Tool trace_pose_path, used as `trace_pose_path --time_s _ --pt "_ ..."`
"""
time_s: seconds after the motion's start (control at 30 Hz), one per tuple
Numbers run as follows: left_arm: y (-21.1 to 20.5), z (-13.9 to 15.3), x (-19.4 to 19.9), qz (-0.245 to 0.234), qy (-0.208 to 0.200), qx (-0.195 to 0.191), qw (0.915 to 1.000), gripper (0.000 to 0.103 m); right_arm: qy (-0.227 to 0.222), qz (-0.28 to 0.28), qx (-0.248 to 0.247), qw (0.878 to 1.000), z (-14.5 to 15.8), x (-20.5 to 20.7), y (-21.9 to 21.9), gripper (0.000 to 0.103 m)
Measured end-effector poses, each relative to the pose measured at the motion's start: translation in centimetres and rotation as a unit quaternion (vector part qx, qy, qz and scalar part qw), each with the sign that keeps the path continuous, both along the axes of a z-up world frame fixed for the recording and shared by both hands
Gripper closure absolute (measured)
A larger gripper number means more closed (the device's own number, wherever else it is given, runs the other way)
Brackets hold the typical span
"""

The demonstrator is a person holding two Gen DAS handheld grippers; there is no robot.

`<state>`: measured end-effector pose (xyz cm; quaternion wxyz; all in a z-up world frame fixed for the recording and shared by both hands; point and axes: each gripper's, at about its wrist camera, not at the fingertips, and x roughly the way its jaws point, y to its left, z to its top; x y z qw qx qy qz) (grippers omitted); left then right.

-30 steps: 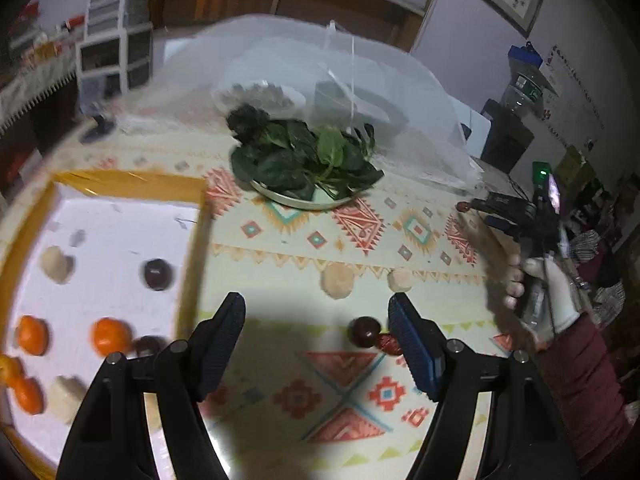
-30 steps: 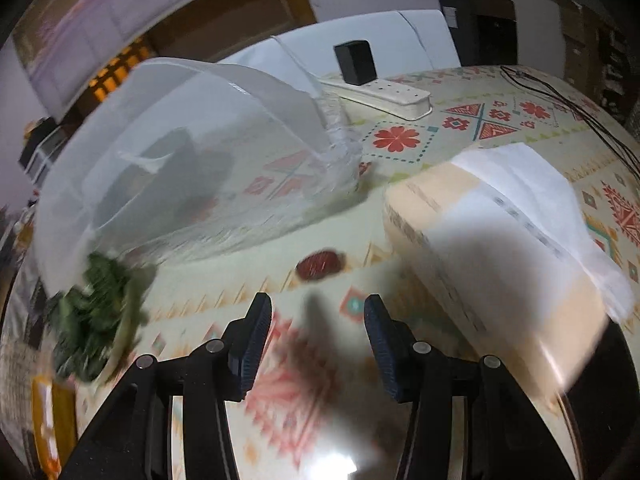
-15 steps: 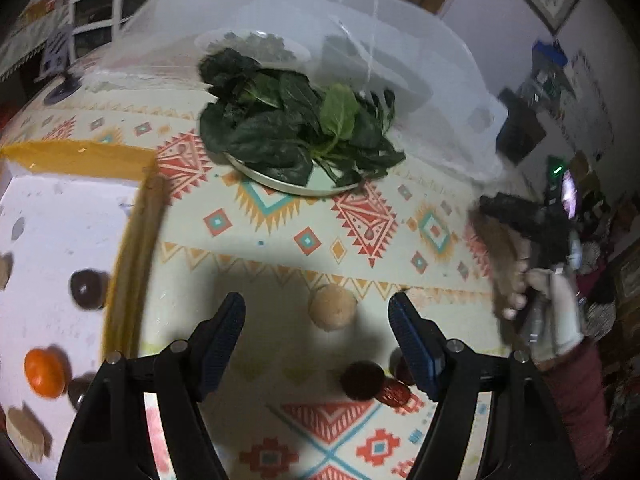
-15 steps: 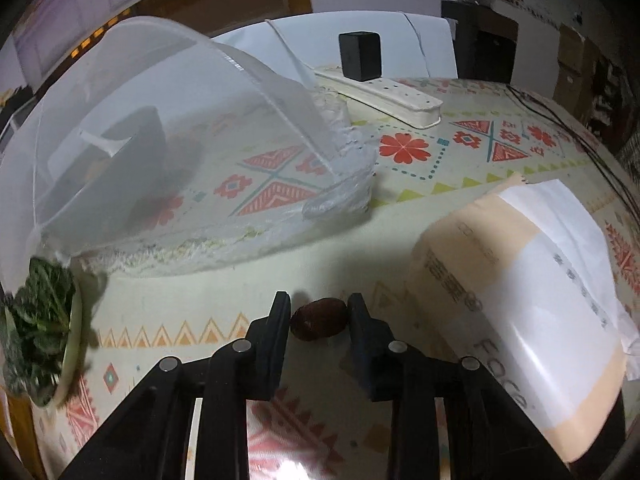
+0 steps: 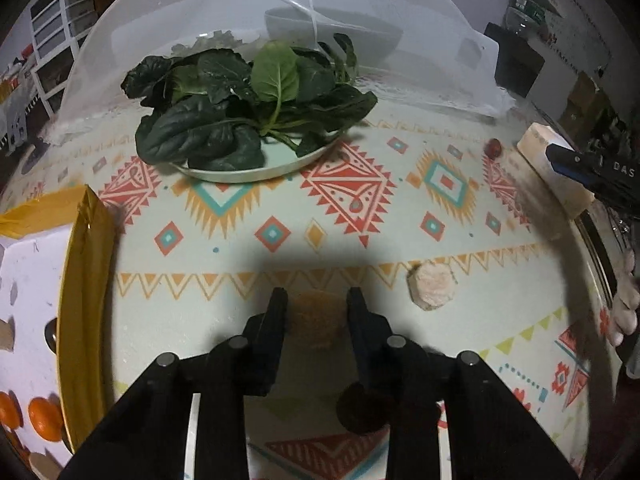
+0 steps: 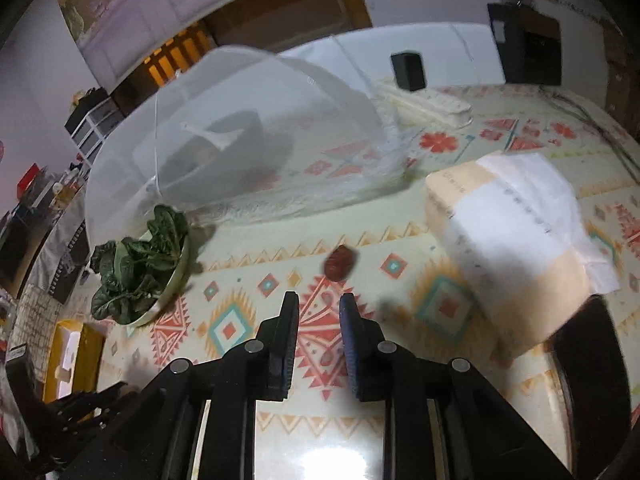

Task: Organize fruits
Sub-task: 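Grasp a beige cube with the left tool while the right tool grasps a red date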

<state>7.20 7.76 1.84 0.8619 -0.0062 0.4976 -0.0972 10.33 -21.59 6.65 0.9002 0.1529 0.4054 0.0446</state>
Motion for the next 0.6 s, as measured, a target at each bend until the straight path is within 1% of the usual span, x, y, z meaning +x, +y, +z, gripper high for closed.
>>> trace_pose_path --time_s 0.03,0.07,0.1,0.17,0.2,0.33,0.43,0.5,0.6 --pt "0.1 0.1 -0.1 0.0 -0.001 -0.003 1.0 0.074 0.0 -0.005 0.004 1.0 -0.1 0.2 -0.2 0.069" --pt "0.2 0.2 -0.3 0.001 -0.002 -0.007 1.0 0.074 0.001 -0.008 0.009 1.0 -0.3 0.6 -0.3 0.063" --pt "0.1 0.4 -0.5 0.005 -0.003 -0.011 0.9999 0.074 0.003 -0.012 0.011 1.0 -0.6 1.3 -0.3 0.061" --pt "0.6 1.1 -1.0 0.01 -0.009 -0.022 0.9997 0.074 0.007 -0.012 0.01 1.0 -1.1 2.6 -0.1 0.061" --pt "0.9 1.4 -1.2 0.013 -0.011 -0.028 0.9995 0.074 0.015 -0.016 0.01 1.0 -1.7 3.7 0.1 0.059" --pt "2.3 2.8 -2.5 0.022 -0.019 -0.054 0.9981 0.074 0.037 -0.032 0.036 0.998 -3.6 6.9 0.5 0.058" --pt "3.3 3.9 -3.9 0.026 -0.028 -0.071 0.9968 0.074 0.039 -0.036 0.043 0.998 -4.3 8.9 1.2 0.058" --pt "4.0 4.5 -4.9 0.028 -0.035 -0.076 0.9961 0.074 0.04 -0.04 0.032 0.998 -4.6 9.7 1.9 0.058" --pt "4.5 5.1 -5.7 0.033 -0.042 -0.082 0.9952 0.074 0.042 -0.034 -0.016 0.998 -4.4 9.9 3.5 0.057"
